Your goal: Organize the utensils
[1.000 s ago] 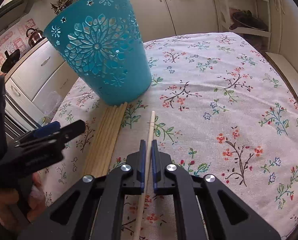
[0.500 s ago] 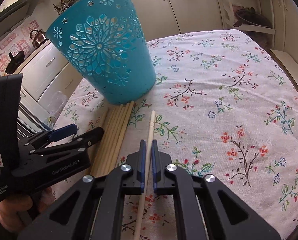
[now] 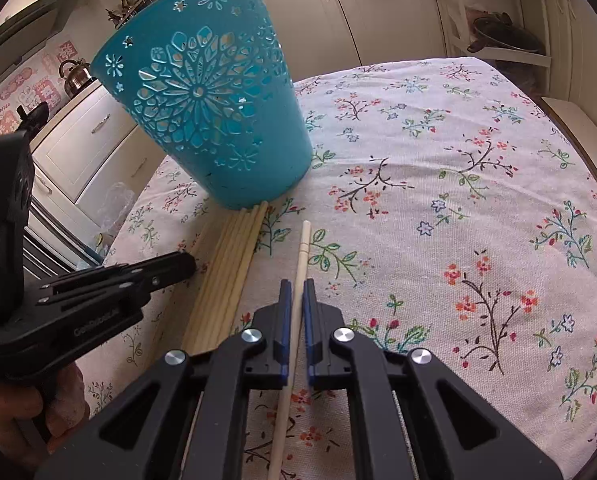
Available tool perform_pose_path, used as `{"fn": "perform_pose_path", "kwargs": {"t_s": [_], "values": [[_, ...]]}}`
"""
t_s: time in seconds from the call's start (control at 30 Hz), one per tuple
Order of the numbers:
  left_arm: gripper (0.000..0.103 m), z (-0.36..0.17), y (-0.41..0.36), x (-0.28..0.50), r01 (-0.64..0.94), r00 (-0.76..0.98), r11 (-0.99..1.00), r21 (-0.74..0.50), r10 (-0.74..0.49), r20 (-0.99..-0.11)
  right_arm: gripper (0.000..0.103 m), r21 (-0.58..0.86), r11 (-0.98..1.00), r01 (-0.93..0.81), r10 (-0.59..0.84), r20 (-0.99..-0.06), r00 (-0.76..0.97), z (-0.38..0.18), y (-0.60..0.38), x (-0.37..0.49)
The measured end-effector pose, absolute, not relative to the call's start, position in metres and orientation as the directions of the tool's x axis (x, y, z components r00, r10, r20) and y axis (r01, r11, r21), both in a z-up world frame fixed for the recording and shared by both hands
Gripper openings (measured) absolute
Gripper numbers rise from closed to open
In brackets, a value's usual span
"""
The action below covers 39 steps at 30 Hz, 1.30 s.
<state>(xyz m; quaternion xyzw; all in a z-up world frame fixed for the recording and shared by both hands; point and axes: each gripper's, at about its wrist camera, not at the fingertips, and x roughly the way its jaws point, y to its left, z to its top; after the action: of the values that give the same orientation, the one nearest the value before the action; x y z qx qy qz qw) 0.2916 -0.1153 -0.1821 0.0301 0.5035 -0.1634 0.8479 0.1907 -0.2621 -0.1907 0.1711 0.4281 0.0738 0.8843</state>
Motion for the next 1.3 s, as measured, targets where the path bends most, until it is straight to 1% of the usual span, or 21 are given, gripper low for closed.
{"fn": "perform_pose_path", "kwargs": {"t_s": [0.13, 0.37, 0.53, 0.77, 0.93, 1.1, 1.3], "values": [[0.005, -0.185, -0.099, 0.288, 0.301, 0.441, 0.942, -0.149, -0.276, -0.854, 0.007, 0.337, 0.941, 0.013, 0.257, -0.741, 0.62, -0.19, -0.258, 0.192], [0.005, -0.179, -0.068, 0.282, 0.266, 0.47, 0.934, -0.239, -0.343, -0.813, 0.007, 0.176, 0.984, -0.006, 0.141, -0.77, 0.623, -0.186, -0.235, 0.192], [0.005, -0.172, -0.052, 0.278, 0.256, 0.484, 0.921, -0.293, -0.385, -0.786, 0.007, 0.158, 0.987, -0.008, 0.128, -0.772, 0.622, -0.186, -0.236, 0.192], [0.005, -0.145, -0.024, 0.266, 0.262, 0.528, 0.888, -0.379, -0.461, -0.713, 0.007, 0.159, 0.987, -0.008, 0.129, -0.772, 0.623, -0.186, -0.238, 0.192], [0.005, -0.127, -0.014, 0.261, 0.264, 0.558, 0.876, -0.403, -0.479, -0.678, 0.007, 0.176, 0.984, -0.005, 0.141, -0.77, 0.622, -0.186, -0.238, 0.192], [0.005, -0.1, -0.005, 0.255, 0.277, 0.594, 0.864, -0.42, -0.498, -0.632, 0.007, 0.177, 0.984, -0.006, 0.142, -0.771, 0.621, -0.186, -0.239, 0.193], [0.005, -0.05, 0.006, 0.247, 0.322, 0.645, 0.831, -0.453, -0.543, -0.538, 0.007, 0.214, 0.977, -0.001, 0.168, -0.765, 0.622, -0.186, -0.242, 0.193]]}}
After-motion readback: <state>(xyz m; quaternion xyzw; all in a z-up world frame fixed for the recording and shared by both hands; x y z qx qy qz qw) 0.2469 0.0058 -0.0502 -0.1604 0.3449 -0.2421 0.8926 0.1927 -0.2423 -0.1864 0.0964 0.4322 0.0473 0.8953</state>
